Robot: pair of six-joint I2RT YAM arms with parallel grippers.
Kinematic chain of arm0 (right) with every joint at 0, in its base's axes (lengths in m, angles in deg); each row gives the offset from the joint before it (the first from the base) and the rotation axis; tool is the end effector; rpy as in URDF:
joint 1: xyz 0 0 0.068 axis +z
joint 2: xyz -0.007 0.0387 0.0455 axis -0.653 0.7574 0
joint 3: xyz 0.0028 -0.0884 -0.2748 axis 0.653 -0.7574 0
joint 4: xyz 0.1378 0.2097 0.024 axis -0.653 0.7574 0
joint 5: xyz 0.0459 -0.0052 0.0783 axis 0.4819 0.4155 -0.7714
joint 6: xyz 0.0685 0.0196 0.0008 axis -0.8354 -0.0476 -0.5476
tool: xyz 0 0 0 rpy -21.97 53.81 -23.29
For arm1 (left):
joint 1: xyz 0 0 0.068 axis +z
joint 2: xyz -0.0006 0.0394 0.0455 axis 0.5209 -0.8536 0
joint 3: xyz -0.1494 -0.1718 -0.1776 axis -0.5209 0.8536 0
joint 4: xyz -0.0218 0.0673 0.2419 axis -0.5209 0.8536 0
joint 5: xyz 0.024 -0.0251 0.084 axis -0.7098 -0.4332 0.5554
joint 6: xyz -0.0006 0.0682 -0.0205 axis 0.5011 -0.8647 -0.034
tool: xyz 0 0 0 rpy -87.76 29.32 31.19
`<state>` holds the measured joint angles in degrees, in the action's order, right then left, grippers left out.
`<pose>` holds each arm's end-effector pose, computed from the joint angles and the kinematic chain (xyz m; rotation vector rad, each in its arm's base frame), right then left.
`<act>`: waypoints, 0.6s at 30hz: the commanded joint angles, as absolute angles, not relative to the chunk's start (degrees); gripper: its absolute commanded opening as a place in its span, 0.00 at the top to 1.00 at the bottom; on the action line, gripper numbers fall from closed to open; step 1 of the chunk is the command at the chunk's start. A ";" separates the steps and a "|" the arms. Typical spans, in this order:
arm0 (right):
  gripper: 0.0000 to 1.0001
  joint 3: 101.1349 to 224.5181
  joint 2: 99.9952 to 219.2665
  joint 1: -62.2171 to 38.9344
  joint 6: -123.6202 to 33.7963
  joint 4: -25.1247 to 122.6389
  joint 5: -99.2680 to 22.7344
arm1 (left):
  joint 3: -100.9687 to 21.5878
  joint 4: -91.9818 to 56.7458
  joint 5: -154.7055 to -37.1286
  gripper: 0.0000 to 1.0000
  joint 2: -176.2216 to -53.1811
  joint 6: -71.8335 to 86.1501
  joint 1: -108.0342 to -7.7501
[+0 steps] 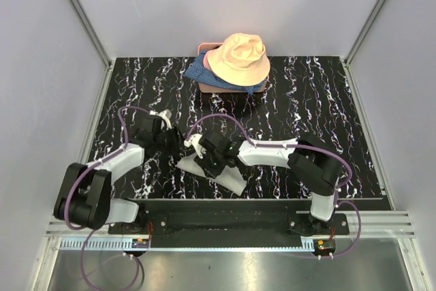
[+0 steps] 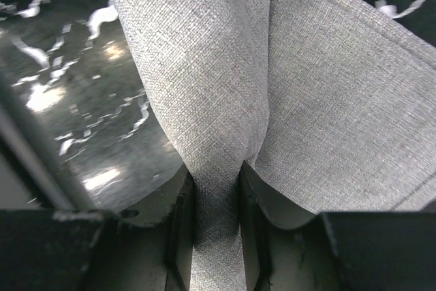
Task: Fold the napkin, place the utensils inside, and roll it up
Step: Roll the napkin with the utensil
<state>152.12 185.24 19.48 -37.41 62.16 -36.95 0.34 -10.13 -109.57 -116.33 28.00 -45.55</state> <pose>0.1879 0.3418 0.1609 -1.3704 2.2414 0.5279 0.2350 -0.0818 0.1648 -0.2271 2.5288 -0.8121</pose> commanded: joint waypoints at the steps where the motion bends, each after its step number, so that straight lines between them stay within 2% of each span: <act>1: 0.68 152.67 187.88 17.25 -40.38 69.43 -51.09 | -1.27 -7.79 -103.30 0.53 -110.50 26.87 -44.93; 12: 0.69 159.79 193.85 8.37 -39.95 74.87 -74.12 | 8.74 -15.24 -109.53 0.52 -98.63 26.86 -44.84; 18: 0.69 162.95 198.34 4.15 -38.63 77.34 -82.73 | 12.52 -20.16 -113.05 0.51 -98.71 28.27 -44.84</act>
<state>160.21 195.34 6.43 -39.51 72.98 -73.87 10.70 -13.78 -109.06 -99.08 27.59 -44.95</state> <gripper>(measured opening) 0.318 0.482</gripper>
